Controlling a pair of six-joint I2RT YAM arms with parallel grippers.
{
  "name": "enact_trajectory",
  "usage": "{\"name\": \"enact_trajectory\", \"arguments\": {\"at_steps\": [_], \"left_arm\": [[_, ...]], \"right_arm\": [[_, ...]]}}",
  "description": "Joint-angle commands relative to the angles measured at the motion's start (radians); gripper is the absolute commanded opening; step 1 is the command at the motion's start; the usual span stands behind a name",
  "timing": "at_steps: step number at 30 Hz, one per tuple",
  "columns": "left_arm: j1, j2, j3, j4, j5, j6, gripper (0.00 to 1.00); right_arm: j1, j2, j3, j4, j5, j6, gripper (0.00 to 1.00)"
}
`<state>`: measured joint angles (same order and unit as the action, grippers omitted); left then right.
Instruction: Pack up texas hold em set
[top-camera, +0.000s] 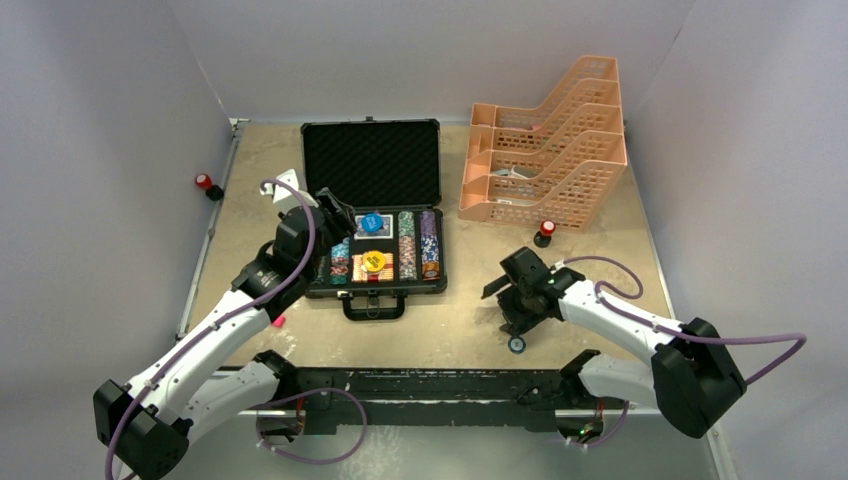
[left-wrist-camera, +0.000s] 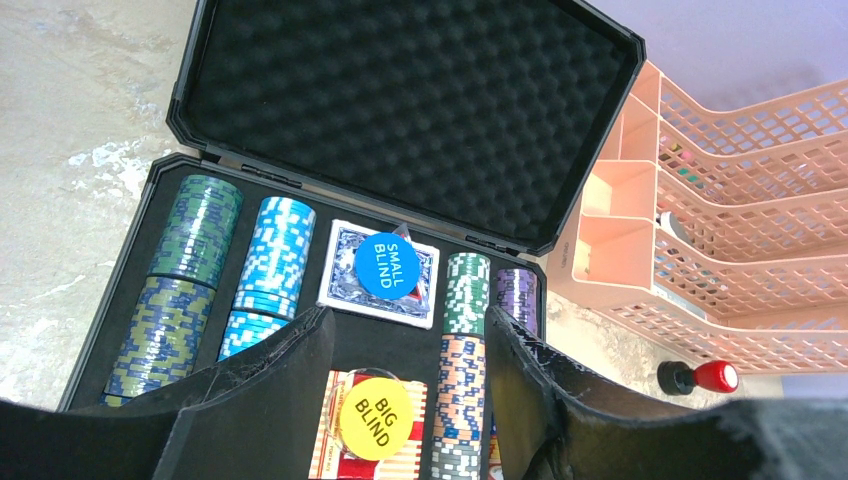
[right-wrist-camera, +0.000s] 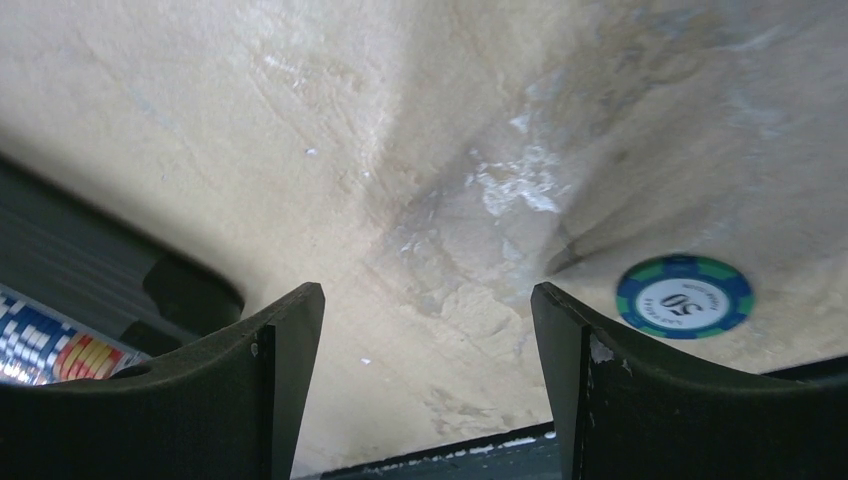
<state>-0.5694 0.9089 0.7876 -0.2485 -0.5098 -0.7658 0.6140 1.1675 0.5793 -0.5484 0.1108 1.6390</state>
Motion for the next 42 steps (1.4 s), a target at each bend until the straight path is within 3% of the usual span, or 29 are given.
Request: {"name": "enact_trajectory", "arguments": {"at_steps": [1, 3, 6, 15, 29, 36, 42], "left_arm": [[0.009, -0.007, 0.009, 0.032, -0.021, 0.011, 0.56], [0.01, -0.007, 0.008, 0.033, -0.019, 0.011, 0.56], [0.009, -0.007, 0.008, 0.031, -0.022, 0.011, 0.56], [0.011, -0.02, 0.009, 0.021, -0.038, 0.022, 0.56], [0.011, -0.019, 0.009, 0.016, -0.049, 0.02, 0.56], [0.011, -0.017, 0.01, 0.018, -0.047, 0.019, 0.56], [0.011, -0.016, 0.011, 0.019, -0.048, 0.018, 0.56]], "right_arm": [[-0.004, 0.049, 0.139, -0.28, 0.149, 0.072, 0.8], [-0.005, 0.099, 0.183, -0.4, 0.181, 0.131, 0.84], [-0.011, 0.153, 0.202, -0.444, 0.194, 0.16, 0.85], [-0.125, 0.076, 0.089, -0.334, 0.166, 0.127, 0.82], [-0.143, 0.029, -0.062, -0.197, -0.053, 0.186, 0.76], [-0.142, 0.052, -0.034, -0.139, -0.099, 0.086, 0.75], [-0.14, 0.167, -0.003, -0.073, -0.132, -0.033, 0.72]]}}
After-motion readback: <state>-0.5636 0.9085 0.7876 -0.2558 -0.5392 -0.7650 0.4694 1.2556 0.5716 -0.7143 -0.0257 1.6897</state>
